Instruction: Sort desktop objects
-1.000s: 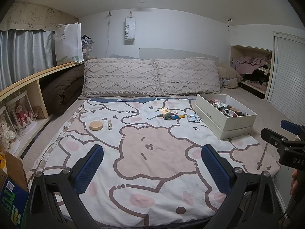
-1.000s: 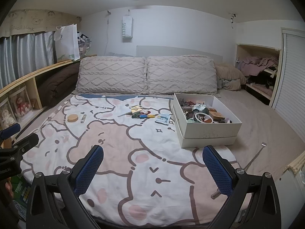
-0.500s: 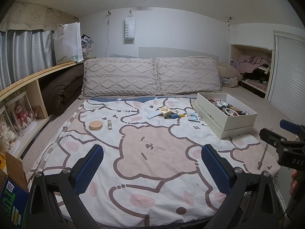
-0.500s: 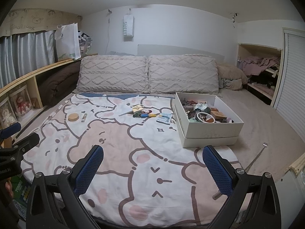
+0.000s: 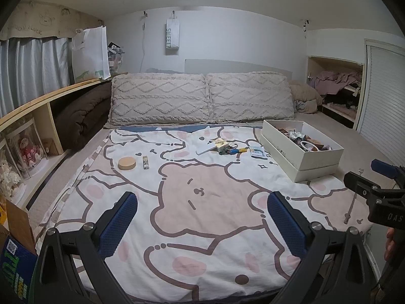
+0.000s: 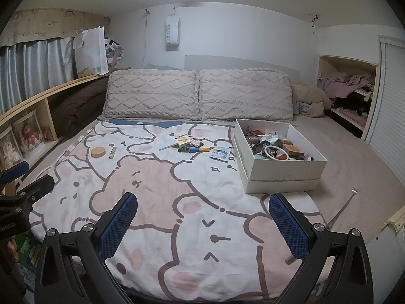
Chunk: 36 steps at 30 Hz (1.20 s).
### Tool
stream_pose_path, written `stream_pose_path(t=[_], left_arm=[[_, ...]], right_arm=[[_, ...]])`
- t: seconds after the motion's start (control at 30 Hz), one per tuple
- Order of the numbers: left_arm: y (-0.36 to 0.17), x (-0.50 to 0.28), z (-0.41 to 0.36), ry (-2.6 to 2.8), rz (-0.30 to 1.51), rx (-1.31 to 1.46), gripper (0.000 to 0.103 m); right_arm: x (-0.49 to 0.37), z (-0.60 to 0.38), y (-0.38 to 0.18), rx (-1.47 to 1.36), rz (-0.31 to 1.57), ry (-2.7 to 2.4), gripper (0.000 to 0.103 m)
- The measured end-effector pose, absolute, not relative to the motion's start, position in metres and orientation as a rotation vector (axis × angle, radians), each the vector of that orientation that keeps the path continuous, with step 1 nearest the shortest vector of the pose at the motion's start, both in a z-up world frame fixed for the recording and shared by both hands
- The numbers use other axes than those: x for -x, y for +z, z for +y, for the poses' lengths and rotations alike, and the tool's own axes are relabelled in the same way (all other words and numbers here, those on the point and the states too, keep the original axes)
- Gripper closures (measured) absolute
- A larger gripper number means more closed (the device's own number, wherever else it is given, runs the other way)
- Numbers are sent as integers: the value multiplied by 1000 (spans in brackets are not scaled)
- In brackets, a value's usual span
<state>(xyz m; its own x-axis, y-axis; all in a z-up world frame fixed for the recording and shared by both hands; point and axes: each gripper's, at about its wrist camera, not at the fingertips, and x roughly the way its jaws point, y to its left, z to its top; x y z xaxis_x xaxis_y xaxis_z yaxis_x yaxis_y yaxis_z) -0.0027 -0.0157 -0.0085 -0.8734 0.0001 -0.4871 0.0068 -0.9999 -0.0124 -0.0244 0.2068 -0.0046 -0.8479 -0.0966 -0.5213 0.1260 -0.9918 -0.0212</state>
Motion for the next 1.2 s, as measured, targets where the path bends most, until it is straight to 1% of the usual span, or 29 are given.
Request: stream_pose_path(t=[0.5,1.2], left_arm=[[-28,21,-16,-3007,53,-880,0],[-79,78,-24,-2939,143,-1112,0]], right_arm=[[38,202,-23,-902,84,-2880,0],[88,192,-68,-1113,113,-2787,0]])
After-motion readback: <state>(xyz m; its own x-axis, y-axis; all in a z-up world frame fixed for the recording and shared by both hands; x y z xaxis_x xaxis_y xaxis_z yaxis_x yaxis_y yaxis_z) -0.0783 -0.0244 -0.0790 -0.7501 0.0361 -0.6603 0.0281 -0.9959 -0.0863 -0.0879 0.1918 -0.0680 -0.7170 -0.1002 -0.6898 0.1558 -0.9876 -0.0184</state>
